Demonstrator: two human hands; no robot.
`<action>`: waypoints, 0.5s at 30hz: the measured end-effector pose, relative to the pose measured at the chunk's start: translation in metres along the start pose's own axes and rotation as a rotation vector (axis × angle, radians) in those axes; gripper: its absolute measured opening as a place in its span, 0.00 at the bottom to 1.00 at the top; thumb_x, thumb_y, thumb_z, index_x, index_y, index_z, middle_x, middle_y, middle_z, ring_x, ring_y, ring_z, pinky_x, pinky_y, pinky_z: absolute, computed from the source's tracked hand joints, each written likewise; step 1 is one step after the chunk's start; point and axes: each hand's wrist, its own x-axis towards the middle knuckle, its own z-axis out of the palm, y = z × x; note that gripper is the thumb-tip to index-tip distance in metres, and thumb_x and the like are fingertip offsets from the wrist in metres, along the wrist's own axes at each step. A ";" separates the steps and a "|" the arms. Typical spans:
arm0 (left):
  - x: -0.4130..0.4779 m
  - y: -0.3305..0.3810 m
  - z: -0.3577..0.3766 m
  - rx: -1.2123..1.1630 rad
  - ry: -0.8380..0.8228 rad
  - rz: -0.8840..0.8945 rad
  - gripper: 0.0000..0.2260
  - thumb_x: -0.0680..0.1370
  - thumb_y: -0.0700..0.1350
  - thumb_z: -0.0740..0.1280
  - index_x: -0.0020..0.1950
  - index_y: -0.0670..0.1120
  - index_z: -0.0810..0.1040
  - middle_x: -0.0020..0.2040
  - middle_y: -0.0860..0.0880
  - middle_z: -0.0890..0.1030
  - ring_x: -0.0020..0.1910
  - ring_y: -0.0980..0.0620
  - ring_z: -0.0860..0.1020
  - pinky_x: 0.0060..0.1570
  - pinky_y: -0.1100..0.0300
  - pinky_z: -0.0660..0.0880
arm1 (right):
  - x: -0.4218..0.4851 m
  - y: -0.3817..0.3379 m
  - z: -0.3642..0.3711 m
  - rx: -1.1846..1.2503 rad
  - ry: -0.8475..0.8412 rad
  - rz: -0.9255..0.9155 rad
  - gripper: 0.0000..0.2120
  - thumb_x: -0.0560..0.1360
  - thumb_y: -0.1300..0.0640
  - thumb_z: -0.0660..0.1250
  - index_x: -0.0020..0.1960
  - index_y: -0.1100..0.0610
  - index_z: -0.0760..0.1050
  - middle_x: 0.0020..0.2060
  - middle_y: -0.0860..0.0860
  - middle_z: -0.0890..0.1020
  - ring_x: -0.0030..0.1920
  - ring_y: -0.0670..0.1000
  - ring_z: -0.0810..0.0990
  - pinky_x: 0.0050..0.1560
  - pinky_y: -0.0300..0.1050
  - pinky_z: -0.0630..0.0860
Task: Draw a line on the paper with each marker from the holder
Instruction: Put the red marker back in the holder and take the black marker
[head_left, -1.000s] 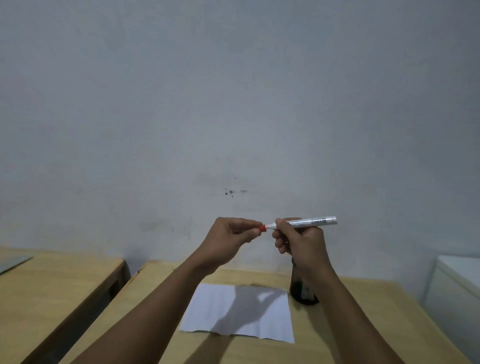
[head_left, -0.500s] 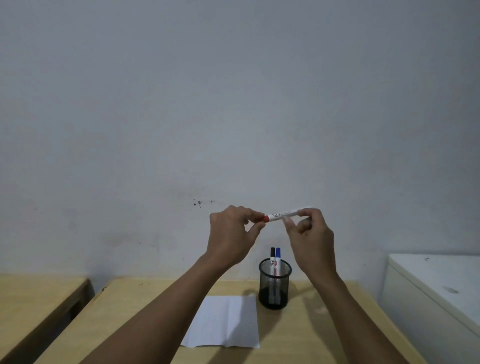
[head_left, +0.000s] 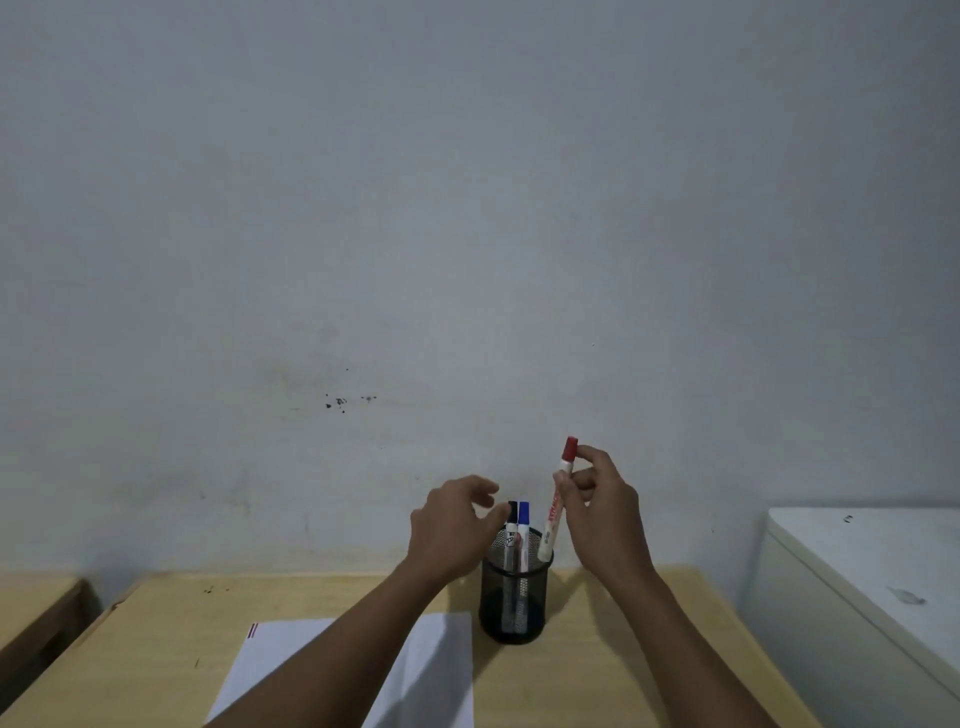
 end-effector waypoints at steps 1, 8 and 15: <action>0.003 -0.003 0.008 -0.007 -0.030 -0.044 0.17 0.75 0.58 0.68 0.61 0.54 0.79 0.52 0.58 0.84 0.50 0.56 0.80 0.58 0.45 0.75 | 0.001 0.006 0.004 -0.013 -0.019 0.011 0.19 0.82 0.56 0.65 0.72 0.54 0.70 0.39 0.44 0.79 0.40 0.38 0.78 0.33 0.29 0.72; 0.022 -0.018 0.047 -0.170 -0.096 -0.153 0.16 0.76 0.51 0.70 0.61 0.49 0.78 0.54 0.50 0.84 0.50 0.51 0.82 0.54 0.45 0.80 | 0.003 0.040 0.023 -0.098 -0.263 0.052 0.22 0.82 0.58 0.64 0.74 0.47 0.66 0.39 0.46 0.82 0.40 0.42 0.82 0.36 0.33 0.77; 0.027 -0.022 0.052 -0.269 -0.088 -0.142 0.12 0.77 0.46 0.69 0.60 0.48 0.81 0.56 0.48 0.84 0.50 0.49 0.83 0.52 0.45 0.81 | 0.006 0.053 0.036 -0.195 -0.300 0.065 0.14 0.82 0.54 0.62 0.66 0.45 0.74 0.53 0.48 0.80 0.51 0.48 0.82 0.52 0.52 0.84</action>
